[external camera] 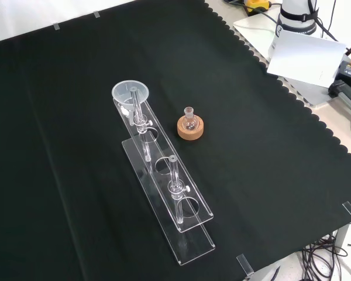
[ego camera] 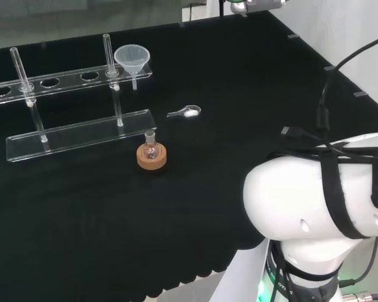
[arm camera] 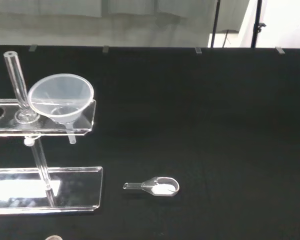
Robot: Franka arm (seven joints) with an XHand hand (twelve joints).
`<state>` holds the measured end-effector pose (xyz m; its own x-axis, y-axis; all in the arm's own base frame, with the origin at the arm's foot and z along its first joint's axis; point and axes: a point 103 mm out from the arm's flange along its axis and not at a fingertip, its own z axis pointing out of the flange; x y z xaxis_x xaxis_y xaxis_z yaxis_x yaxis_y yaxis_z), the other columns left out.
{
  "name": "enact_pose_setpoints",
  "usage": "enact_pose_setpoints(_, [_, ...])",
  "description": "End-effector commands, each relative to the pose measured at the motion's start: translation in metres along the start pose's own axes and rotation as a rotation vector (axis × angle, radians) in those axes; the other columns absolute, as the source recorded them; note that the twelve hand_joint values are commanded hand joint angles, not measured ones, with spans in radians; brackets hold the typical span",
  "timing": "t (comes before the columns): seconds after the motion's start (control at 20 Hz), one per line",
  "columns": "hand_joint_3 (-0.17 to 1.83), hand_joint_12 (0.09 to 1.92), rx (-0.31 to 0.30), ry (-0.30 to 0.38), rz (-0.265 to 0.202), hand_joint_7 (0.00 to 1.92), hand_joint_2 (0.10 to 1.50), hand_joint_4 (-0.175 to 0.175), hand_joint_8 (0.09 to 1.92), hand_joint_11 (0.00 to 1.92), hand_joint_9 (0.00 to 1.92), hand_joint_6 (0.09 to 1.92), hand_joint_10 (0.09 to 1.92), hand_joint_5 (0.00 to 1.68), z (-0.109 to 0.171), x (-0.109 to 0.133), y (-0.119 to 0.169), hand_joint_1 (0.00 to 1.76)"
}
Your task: Pick up the funnel from the transparent funnel stand.
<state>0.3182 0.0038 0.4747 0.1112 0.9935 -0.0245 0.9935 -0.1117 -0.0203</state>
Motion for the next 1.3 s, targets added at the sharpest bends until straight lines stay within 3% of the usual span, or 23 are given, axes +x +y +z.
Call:
enact_pose_setpoints(0.05, [0.06, 1.35, 0.015, -0.009, 0.019, 0.01, 1.36, 0.014, 0.42, 0.05, 0.13, 0.09, 0.63, 0.21, 0.011, -0.006, 0.006, 0.0])
enact_pose_setpoints(0.15, [0.06, 1.35, 0.022, -0.022, 0.02, 0.01, 1.36, 0.013, 0.42, 0.05, 0.13, 0.09, 0.63, 0.21, 0.014, -0.002, 0.014, 0.0])
enact_pose_setpoints(0.45, [0.06, 1.35, 0.013, -0.007, -0.052, 0.02, 1.36, 0.013, 0.42, 0.05, 0.14, 0.09, 0.63, 0.21, 0.024, 0.009, 0.048, 0.0])
enact_pose_setpoints(0.85, [0.06, 1.35, 0.067, 0.011, -0.108, 0.02, 1.36, 0.011, 0.43, 0.06, 0.15, 0.09, 0.63, 0.21, 0.053, 0.02, 0.096, 0.0])
enact_pose_setpoints(1.3, [0.04, 1.36, 0.104, 0.051, -0.127, 0.02, 1.32, 0.006, 0.44, 0.05, 0.15, 0.09, 0.62, 0.2, 0.073, 0.031, 0.12, 0.01])
